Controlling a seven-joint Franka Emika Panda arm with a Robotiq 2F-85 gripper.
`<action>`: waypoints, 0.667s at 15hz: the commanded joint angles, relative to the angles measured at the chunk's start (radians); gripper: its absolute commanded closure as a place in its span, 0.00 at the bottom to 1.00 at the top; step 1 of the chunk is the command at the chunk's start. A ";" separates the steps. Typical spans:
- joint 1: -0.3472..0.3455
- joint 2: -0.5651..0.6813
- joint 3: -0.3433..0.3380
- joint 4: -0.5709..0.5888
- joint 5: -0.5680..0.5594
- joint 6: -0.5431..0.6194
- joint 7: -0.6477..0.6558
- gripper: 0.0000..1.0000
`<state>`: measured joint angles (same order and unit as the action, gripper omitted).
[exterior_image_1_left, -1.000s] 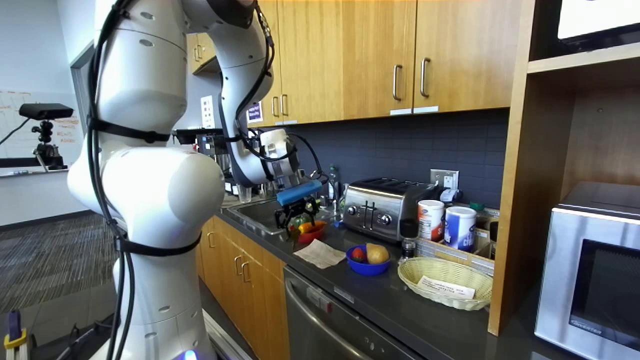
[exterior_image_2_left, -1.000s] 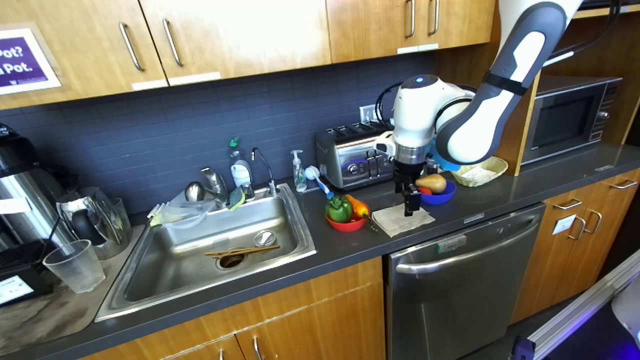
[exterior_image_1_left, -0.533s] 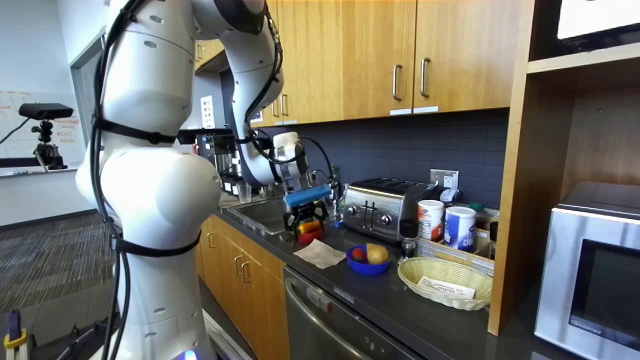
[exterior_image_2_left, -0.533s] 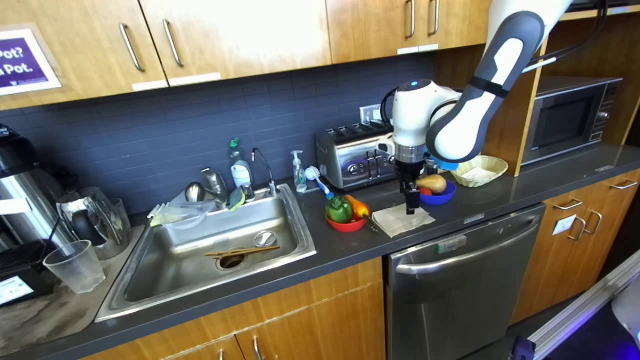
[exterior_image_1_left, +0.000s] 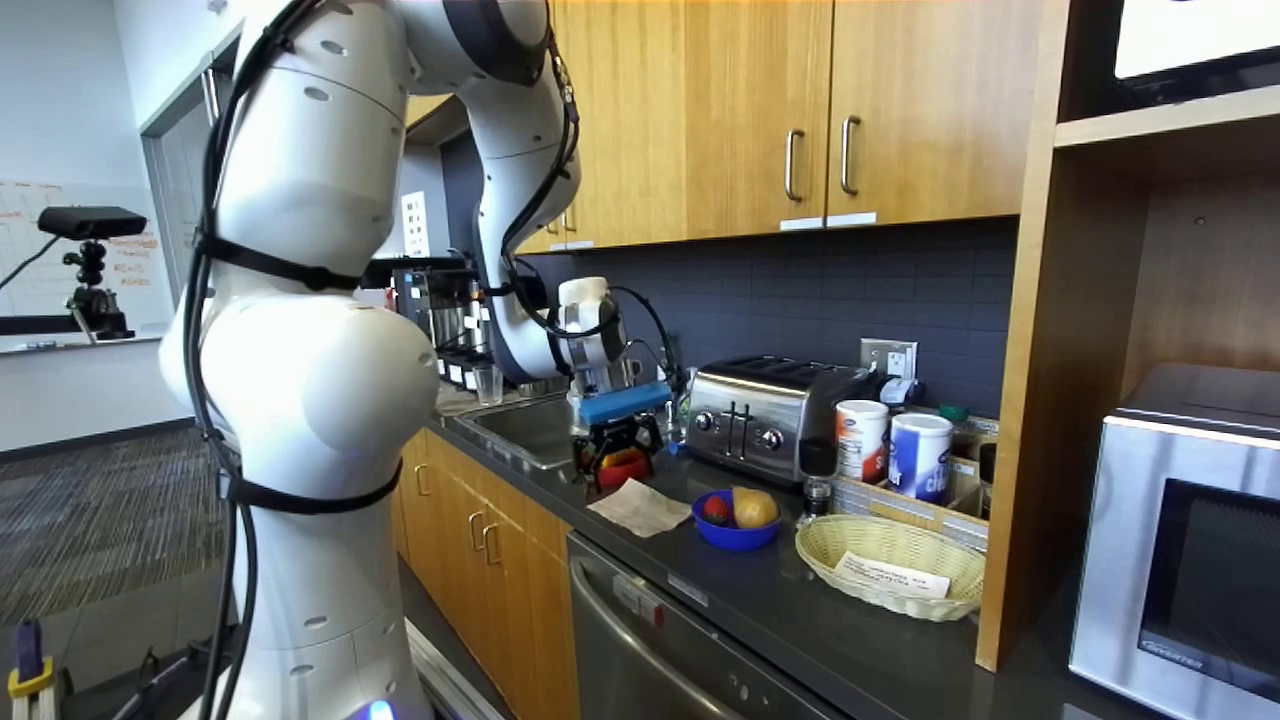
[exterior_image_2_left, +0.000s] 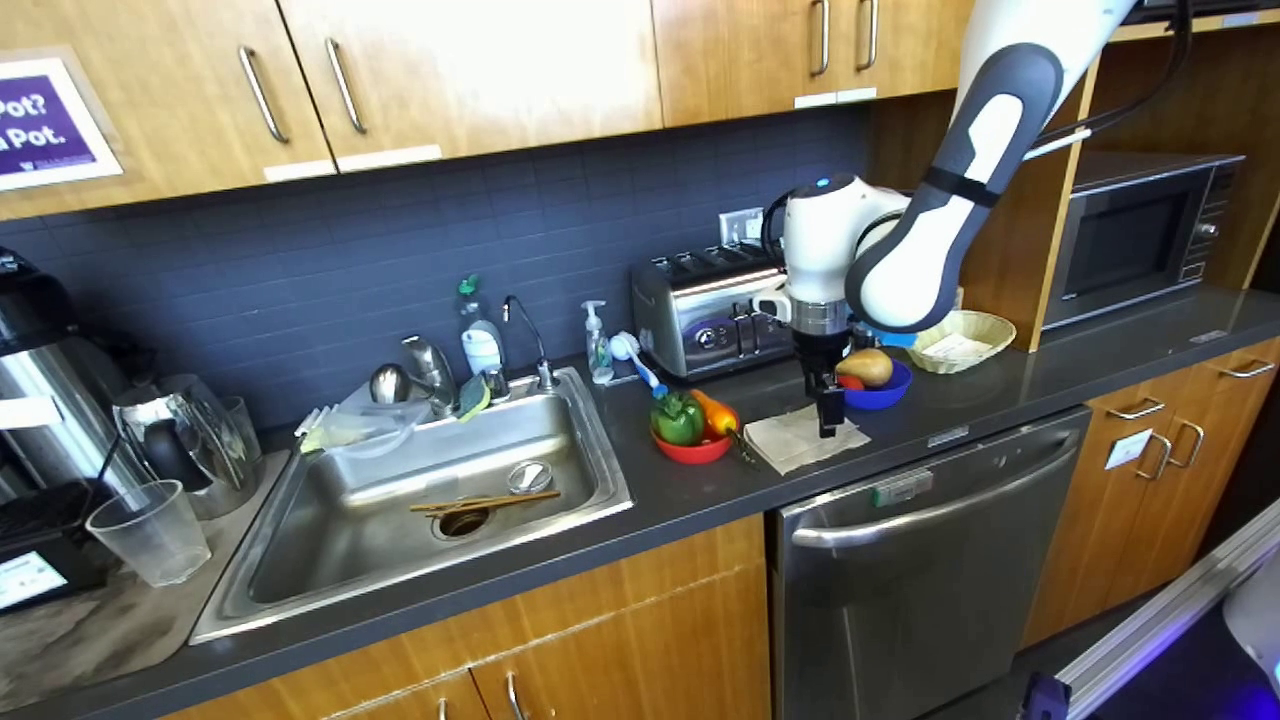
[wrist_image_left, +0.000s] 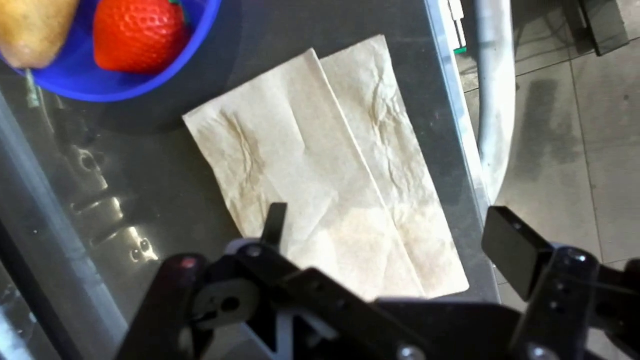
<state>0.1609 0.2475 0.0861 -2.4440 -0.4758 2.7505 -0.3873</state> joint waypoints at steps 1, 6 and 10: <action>-0.043 0.027 0.035 0.011 0.017 0.052 -0.117 0.00; -0.079 0.067 0.055 0.036 0.029 0.079 -0.196 0.00; -0.102 0.098 0.057 0.065 0.038 0.071 -0.222 0.00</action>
<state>0.0862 0.3127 0.1255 -2.4100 -0.4698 2.8186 -0.5614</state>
